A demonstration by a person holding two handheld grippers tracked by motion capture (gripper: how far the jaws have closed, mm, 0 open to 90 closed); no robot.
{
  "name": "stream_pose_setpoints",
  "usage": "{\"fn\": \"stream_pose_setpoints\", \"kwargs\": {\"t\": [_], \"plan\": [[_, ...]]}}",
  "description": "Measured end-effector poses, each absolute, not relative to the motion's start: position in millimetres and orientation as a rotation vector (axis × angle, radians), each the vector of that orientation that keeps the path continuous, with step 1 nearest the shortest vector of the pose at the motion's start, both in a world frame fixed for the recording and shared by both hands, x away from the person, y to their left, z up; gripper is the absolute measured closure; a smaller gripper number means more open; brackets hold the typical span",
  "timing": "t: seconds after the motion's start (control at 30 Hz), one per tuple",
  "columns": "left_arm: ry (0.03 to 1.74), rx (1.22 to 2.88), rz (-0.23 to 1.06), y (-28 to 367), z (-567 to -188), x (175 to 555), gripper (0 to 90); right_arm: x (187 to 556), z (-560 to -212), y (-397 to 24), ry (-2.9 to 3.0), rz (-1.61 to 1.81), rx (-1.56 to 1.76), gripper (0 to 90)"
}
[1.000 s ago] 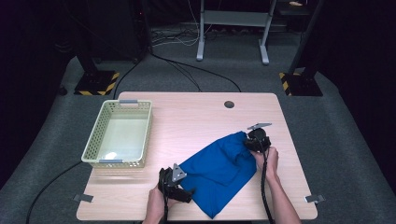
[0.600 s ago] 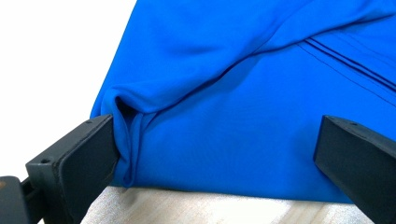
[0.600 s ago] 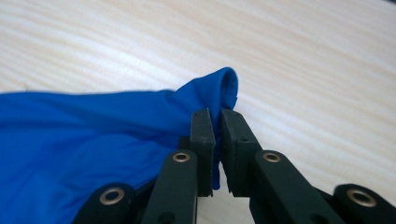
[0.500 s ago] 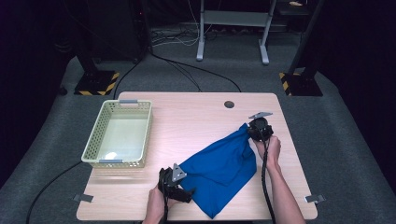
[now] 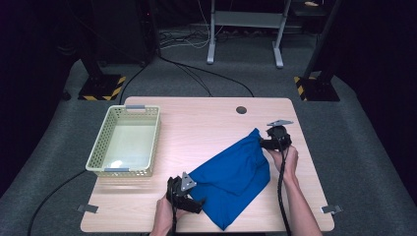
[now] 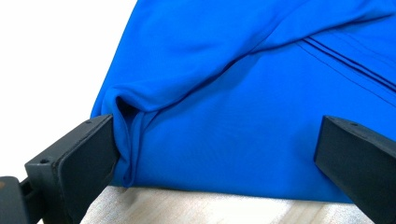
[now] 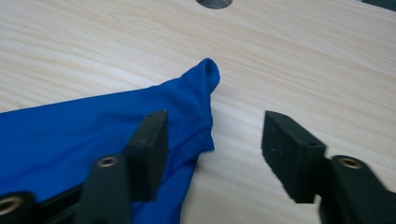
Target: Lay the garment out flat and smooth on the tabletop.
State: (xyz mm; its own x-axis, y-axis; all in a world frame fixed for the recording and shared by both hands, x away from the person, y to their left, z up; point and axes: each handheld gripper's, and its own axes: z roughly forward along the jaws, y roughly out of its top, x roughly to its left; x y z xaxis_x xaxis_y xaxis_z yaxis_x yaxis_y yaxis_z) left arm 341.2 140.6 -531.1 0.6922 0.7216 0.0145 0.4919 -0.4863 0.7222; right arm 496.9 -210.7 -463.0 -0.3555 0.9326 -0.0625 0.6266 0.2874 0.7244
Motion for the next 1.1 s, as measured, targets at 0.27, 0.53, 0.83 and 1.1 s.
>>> {"fn": "stream_pose_setpoints", "kwargs": {"t": [0.27, 0.53, 0.83, 1.1], "plan": [[0.923, 2.135, 0.418, 124, -513, 344, 0.0, 438, -472, -228, 2.112, 0.939, 1.348, 14.6], [0.926, 2.192, 0.415, 109, -529, 349, 0.0, 399, -509, -218, 2.159, 0.901, 1.313, 4.2], [0.938, 2.186, 0.408, 121, -531, 341, 0.0, 383, -527, -211, 2.167, 0.892, 1.295, 6.3], [0.971, 2.174, 0.421, 140, -532, 326, 0.0, 371, -530, -192, 2.194, 0.947, 1.267, 6.7]]}}
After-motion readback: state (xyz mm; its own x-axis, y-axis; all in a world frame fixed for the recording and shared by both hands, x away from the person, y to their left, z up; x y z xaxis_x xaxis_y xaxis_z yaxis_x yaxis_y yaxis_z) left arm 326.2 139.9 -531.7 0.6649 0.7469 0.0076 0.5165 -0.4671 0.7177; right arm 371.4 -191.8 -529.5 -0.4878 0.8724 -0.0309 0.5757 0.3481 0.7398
